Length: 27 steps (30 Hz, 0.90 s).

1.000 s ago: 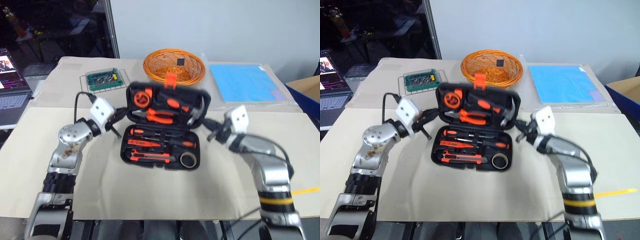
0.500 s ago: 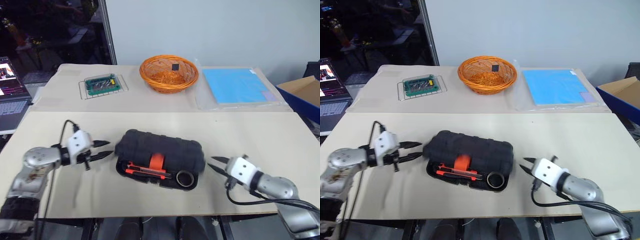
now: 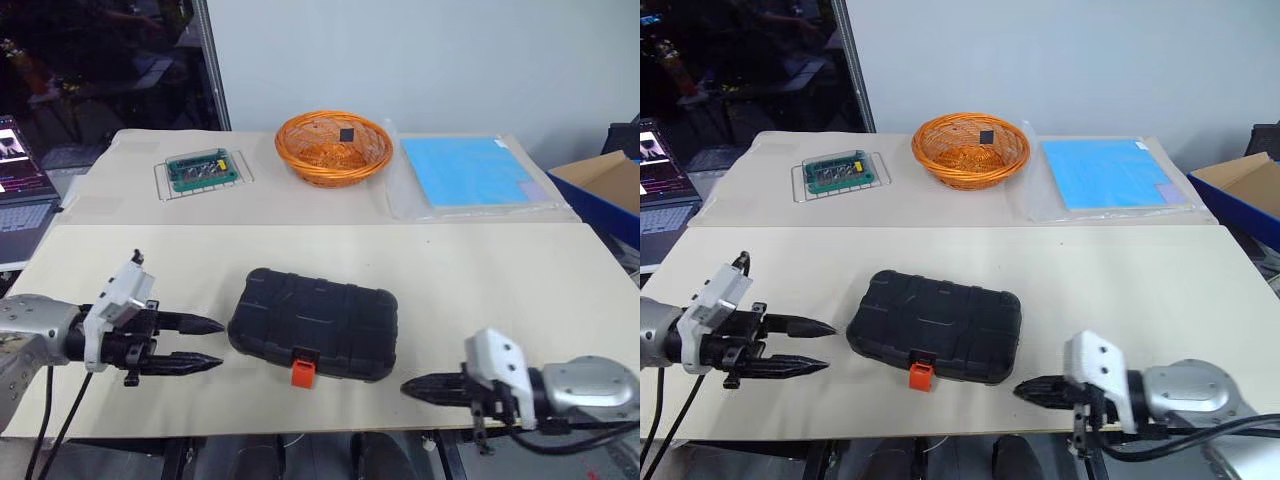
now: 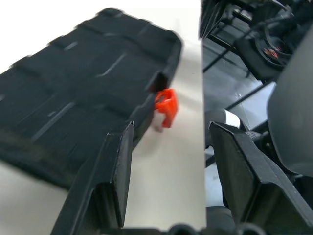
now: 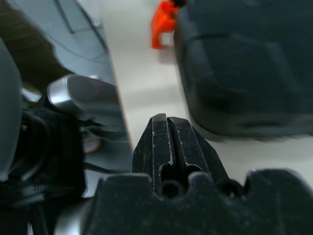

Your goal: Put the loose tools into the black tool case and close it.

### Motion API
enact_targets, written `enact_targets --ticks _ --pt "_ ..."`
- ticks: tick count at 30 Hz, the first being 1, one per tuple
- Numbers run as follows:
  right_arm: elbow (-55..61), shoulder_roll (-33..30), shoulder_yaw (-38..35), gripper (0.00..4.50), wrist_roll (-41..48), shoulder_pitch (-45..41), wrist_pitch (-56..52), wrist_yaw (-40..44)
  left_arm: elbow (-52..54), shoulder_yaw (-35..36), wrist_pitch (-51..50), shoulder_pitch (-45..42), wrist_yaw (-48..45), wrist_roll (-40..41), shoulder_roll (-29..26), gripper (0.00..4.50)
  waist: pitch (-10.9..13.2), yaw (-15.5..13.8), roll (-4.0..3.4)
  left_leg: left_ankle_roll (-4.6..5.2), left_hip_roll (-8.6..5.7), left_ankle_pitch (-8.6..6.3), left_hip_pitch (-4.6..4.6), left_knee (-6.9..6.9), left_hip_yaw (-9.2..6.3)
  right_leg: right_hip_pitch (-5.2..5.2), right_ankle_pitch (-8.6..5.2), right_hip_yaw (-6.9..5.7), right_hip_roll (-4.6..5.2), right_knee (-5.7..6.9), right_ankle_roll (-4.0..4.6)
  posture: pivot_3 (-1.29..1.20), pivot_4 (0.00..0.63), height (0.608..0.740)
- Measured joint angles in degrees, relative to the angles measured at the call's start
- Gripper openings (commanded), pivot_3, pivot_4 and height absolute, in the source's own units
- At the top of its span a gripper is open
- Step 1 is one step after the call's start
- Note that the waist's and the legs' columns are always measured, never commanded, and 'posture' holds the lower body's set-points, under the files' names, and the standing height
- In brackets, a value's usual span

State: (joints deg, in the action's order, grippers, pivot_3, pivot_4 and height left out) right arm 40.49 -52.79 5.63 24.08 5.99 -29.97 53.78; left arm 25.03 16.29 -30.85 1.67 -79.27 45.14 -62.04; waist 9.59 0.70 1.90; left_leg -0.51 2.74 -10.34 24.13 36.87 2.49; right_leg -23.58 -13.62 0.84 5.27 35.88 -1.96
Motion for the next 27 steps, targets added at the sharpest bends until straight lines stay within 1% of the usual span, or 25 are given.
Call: enact_targets --ticks 2,4,6,7,8,9,10,12,15,18,21,22,23,25,26,27 --pt "-2.51 1.92 4.62 0.05 -3.30 -2.29 -1.60 -2.35 1.63 -0.56 -0.16 -0.23 0.88 -0.01 0.51 2.62 0.00 -0.15 0.00 0.14 -0.04 0.09 0.11 0.01 0.14 -0.18 0.02 0.03 0.05 0.05 0.00 0.00 0.150 0.740" --pt "-4.37 4.21 7.06 0.05 -5.54 -4.77 -3.18 -4.93 2.42 -0.94 -0.56 -0.49 1.95 -0.02 0.78 2.62 0.01 -0.21 0.04 0.40 -0.08 0.25 0.27 0.05 0.26 -0.36 0.06 0.07 0.02 0.09 0.00 0.00 0.150 0.740" --pt "-6.78 6.67 7.27 0.05 -7.42 -7.35 -5.29 -8.32 3.48 -1.20 -0.88 -0.84 3.15 -0.03 1.04 2.62 0.00 -0.21 0.06 0.43 -0.07 0.28 0.54 0.10 0.34 -0.45 0.24 0.13 -0.02 0.17 0.02 0.00 0.150 0.740" --pt "-8.67 8.78 7.22 0.05 -8.21 -9.38 -6.93 -10.67 3.99 -1.59 -1.41 -1.31 4.44 -0.04 1.54 2.62 0.00 -0.12 0.06 0.43 -0.05 0.28 0.55 0.11 0.38 -0.50 0.27 0.15 -0.05 0.19 0.05 0.00 0.150 0.740" --pt "-8.94 9.12 7.21 0.05 -8.29 -9.74 -7.19 -11.07 4.06 -1.63 -1.51 -1.38 4.64 -0.04 1.61 2.62 0.00 -0.05 0.07 0.43 -0.03 0.29 0.54 0.10 0.38 -0.50 0.28 0.16 -0.07 0.20 0.05 0.00 0.150 0.740" --pt "-10.42 11.42 7.07 0.05 -9.34 -11.54 -8.24 -13.88 4.72 -2.08 -1.89 -1.86 5.80 -0.04 2.12 2.62 0.01 0.03 0.08 0.43 0.00 0.29 0.59 0.10 0.39 -0.59 0.30 0.18 -0.13 0.26 0.07 0.00 0.150 0.740" --pt "-14.55 16.08 7.06 0.05 -10.22 -15.07 -10.05 -17.55 4.92 -2.67 -2.13 -2.56 7.84 -0.26 3.17 2.62 -0.05 0.21 0.18 0.43 0.08 0.29 0.41 0.06 0.42 -0.50 0.31 0.20 -0.24 0.28 0.09 0.00 0.150 0.740" --pt "-21.36 23.55 7.20 0.05 -12.43 -21.03 -10.51 -23.39 5.68 -4.47 -2.10 -3.94 10.40 -0.98 5.19 2.62 0.02 0.50 0.21 0.35 0.14 0.35 0.56 0.08 0.34 -0.70 0.48 0.33 -0.45 0.31 0.22 0.00 0.150 0.740" --pt "-31.22 29.75 7.33 0.05 -15.37 -28.93 -9.11 -28.35 5.61 -6.75 -2.50 -6.08 13.99 -2.71 6.82 2.62 0.03 0.34 0.21 0.34 0.16 0.37 0.50 0.08 0.31 -0.64 0.53 0.40 -0.55 0.33 0.15 0.00 0.150 0.740" --pt "-39.16 32.52 7.31 0.05 -17.49 -34.48 -6.13 -30.08 5.16 -9.53 -2.86 -9.58 17.50 -4.91 8.90 2.62 0.03 0.07 0.20 0.34 0.13 0.37 0.57 0.09 0.33 -0.64 0.69 0.48 -0.57 0.29 -0.07 0.00 0.150 0.740" --pt "-39.33 30.05 7.29 0.05 -17.89 -35.34 -5.80 -26.29 3.29 -11.55 -3.23 -12.58 19.06 -6.22 9.84 2.62 0.03 -0.26 0.21 0.35 0.09 0.32 0.63 0.07 0.33 -0.62 0.81 0.52 -0.57 0.21 0.00 0.00 0.150 0.740" --pt "-38.61 28.95 7.23 0.60 -17.56 -35.01 -6.37 -25.24 2.87 -11.76 -3.25 -12.83 19.16 -6.81 9.83 2.62 0.03 -0.27 0.20 0.36 0.08 0.28 0.66 0.06 0.35 -0.64 0.81 0.55 -0.56 0.20 0.01 0.00 0.150 0.740" --pt "-37.16 27.18 7.01 0.83 -16.93 -34.04 -7.12 -23.66 2.21 -12.18 -3.14 -13.09 19.12 -7.35 9.80 2.62 0.03 -0.31 0.20 0.39 0.07 0.22 0.69 0.06 0.35 -0.66 0.80 0.56 -0.56 0.19 0.01 0.00 0.150 0.740" --pt "-33.38 24.35 5.88 1.53 -15.53 -31.48 -9.58 -21.20 0.64 -13.35 -2.92 -13.45 18.83 -8.62 9.82 2.62 0.03 -0.27 0.20 0.41 0.08 0.16 0.75 0.05 0.34 -0.71 0.75 0.56 -0.57 0.20 0.03 0.00 0.150 0.740" --pt "-29.30 22.82 4.39 1.83 -13.41 -29.13 -12.24 -19.77 -0.62 -14.19 -2.72 -14.00 18.56 -9.68 9.82 2.62 0.03 -0.31 0.20 0.41 0.09 0.16 0.78 0.03 0.33 -0.76 0.74 0.55 -0.60 0.20 0.04 0.00 0.150 0.740" --pt "-26.68 22.38 3.52 2.22 -11.78 -27.99 -14.43 -19.08 -1.53 -14.64 -2.68 -14.30 18.43 -10.35 9.82 2.62 0.03 -0.30 0.20 0.42 0.12 0.16 0.78 0.03 0.31 -0.75 0.74 0.55 -0.64 0.21 0.05 0.00 0.150 0.740"
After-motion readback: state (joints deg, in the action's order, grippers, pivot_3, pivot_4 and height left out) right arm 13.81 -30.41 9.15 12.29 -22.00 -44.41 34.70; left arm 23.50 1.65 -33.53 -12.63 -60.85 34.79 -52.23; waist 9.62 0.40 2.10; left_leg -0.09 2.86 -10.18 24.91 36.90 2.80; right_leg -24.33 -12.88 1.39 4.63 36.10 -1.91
